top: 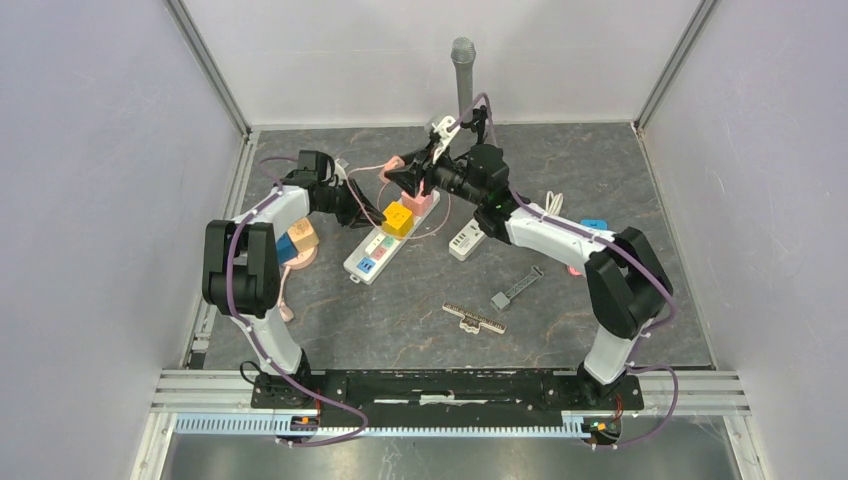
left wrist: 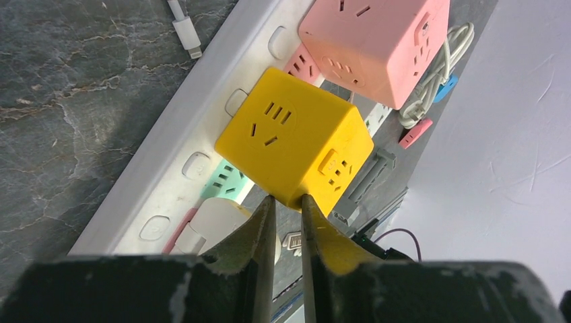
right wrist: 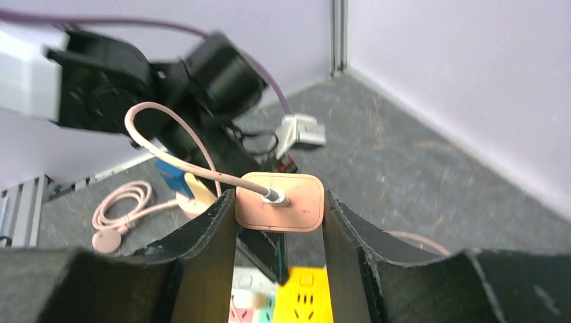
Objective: Pull the plug off the socket
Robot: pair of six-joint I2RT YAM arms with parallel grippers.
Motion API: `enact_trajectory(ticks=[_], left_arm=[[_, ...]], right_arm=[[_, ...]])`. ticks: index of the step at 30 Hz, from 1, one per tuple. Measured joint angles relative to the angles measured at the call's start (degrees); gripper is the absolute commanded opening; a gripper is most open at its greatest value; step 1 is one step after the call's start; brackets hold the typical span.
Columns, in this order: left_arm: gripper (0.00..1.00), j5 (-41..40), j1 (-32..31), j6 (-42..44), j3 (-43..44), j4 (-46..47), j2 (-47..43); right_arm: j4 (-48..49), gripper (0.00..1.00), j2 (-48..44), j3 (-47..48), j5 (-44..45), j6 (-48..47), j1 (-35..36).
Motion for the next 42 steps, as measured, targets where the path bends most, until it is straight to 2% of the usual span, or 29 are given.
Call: enact_trajectory(ticks=[7,10,16,23,28,32,37,42], left_arm=[[0.32,-0.83,-0.04,0.13,1.31,-1.84,-0.02],[0.4,-2.25,-0.24,0.66,2.64,-3.98,-0.02],[0.62,-6.29,-0.35,2.36,8.66,-9.99,-0.11],[0.83,-8.96,-0.35,3.98,11.98,-12.74,-1.88],[0.94,-9.94,-0.35,4.61,11.98,-13.66,-2.97],[0.99,-10.05,-0.35,4.87,11.91,-13.97,-3.52],[1.0,-10.08,-0.35,5.01,11.56,-14.05,-3.89],[1.0,-10.08,-0.35,5.09,11.17,-14.25,-3.89]], right_arm=[[-1.88,0.0,-5.46,0.15,2.4,-3.67,-0.24],[-4.74,0.0,-10.03,-3.61,4.09,-5.27,-1.51],[-9.79,0.0,-22.67,-13.62,9.68,-6.69,-8.63],[-16.94,0.0,-30.77,-18.78,23.23,-5.18,-14.8],[-26.99,0.0,-29.42,-19.23,31.85,2.8,-21.29],[-35.89,0.0,-24.5,-18.97,33.24,8.7,-27.76],[-45.05,0.0,-19.45,-18.97,32.94,12.9,-31.19],[-50.38,0.13,-17.31,-18.97,32.04,14.03,-32.52]])
